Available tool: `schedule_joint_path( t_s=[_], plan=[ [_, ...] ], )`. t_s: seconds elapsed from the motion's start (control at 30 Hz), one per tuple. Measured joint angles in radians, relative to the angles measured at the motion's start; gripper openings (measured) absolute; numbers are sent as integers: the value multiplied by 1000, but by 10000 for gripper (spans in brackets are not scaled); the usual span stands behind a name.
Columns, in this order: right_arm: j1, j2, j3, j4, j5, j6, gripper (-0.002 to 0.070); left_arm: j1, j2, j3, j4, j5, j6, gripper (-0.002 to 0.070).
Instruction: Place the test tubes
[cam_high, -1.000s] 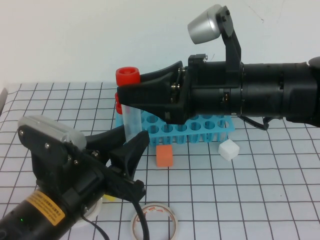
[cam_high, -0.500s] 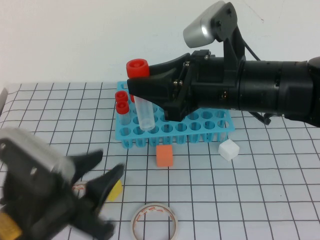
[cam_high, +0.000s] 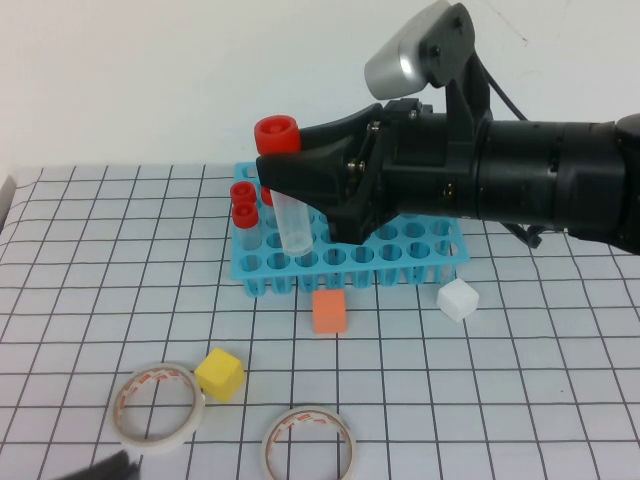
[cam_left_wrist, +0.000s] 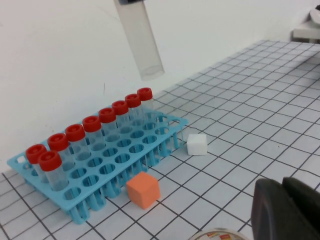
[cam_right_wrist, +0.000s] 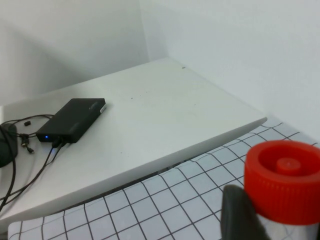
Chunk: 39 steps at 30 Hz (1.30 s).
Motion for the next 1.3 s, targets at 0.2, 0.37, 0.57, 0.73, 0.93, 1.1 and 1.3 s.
schedule_joint_path(
  t_s=[0.2, 0.37, 0.57, 0.73, 0.93, 1.1, 1.3],
  plan=[
    [0, 21, 0, 0, 0, 15, 276, 0, -153, 87, 68, 7, -2, 0],
    [0, 47, 0, 0, 0, 43, 276, 0, -170, 91, 58, 75, -2, 0],
    [0, 63, 0, 0, 0, 29, 276, 0, -170, 93, 55, 142, -4, 0],
    [0, 69, 0, 0, 0, -29, 276, 0, -170, 93, 55, 183, -6, 0],
    [0, 69, 0, 0, -2, -54, 276, 0, -170, 93, 55, 233, -6, -1],
    [43, 74, -60, -117, -82, 96, 276, 0, -170, 97, 55, 285, -8, 0],
    [141, 151, -176, -721, -422, 854, 276, 0, -170, 101, 55, 348, -10, 0]
  ],
)
